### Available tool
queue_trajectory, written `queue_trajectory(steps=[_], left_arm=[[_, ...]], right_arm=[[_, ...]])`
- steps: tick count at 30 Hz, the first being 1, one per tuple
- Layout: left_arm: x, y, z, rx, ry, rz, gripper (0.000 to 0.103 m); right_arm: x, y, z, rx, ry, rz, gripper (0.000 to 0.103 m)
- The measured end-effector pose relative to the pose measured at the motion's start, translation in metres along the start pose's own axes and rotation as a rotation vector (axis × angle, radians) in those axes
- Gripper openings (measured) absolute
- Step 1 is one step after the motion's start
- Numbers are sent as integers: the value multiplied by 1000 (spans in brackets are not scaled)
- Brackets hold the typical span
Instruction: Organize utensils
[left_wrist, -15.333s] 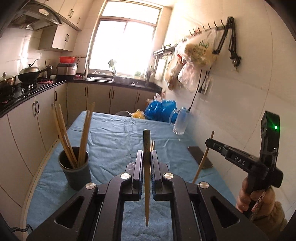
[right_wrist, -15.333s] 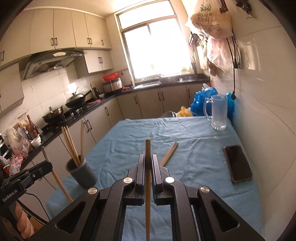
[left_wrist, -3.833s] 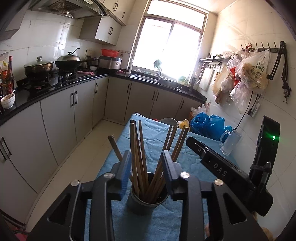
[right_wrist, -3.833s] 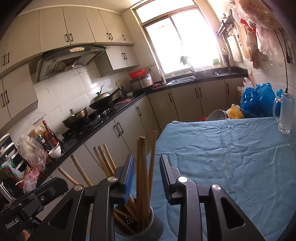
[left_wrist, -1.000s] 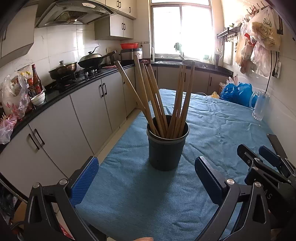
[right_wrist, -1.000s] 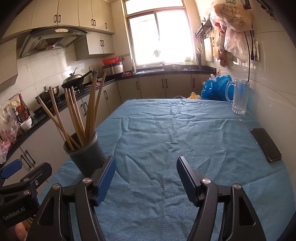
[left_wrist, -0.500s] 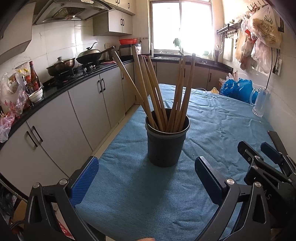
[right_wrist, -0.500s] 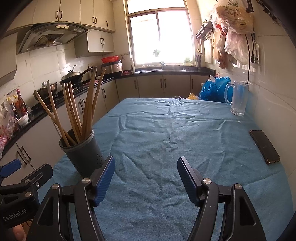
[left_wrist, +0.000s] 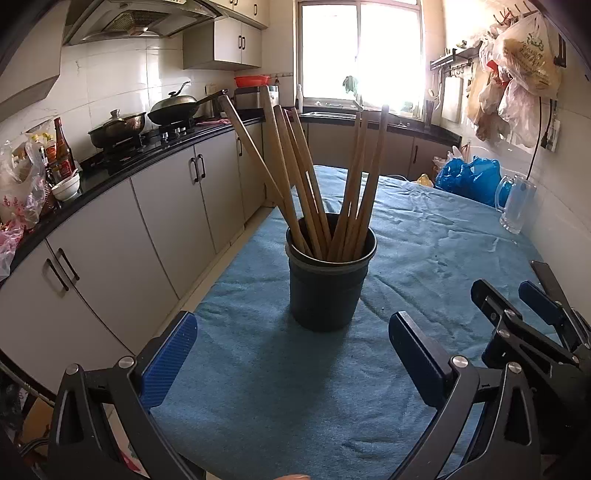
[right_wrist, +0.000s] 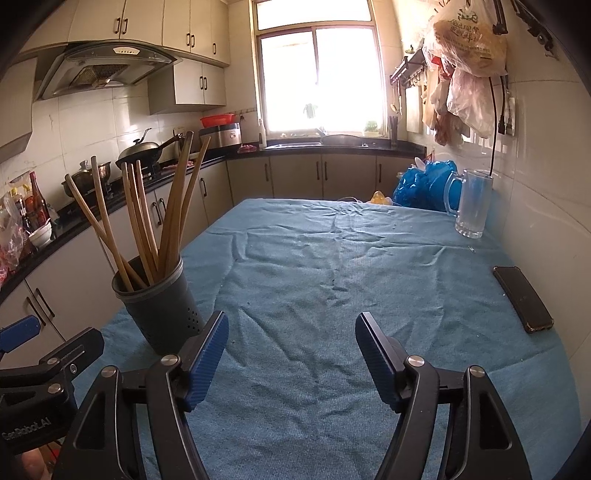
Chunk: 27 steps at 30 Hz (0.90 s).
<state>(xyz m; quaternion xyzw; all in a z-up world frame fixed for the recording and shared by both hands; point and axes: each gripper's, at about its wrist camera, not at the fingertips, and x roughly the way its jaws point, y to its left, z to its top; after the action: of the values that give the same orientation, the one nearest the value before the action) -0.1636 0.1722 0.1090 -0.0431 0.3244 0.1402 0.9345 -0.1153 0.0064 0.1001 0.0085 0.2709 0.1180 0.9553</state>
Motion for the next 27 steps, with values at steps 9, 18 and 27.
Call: queue_trajectory(steps=[9, 18, 27], left_arm=[[0, 0, 0, -2, -4, -12, 103], [-1, 1, 0, -1, -5, -14, 103], [-2, 3, 1, -2, -7, -15, 103]], right_arm=[[0, 0, 0, 0, -4, 0, 77], [0, 2, 2, -4, -7, -2, 78], [-3, 1, 1, -4, -25, -7, 78]])
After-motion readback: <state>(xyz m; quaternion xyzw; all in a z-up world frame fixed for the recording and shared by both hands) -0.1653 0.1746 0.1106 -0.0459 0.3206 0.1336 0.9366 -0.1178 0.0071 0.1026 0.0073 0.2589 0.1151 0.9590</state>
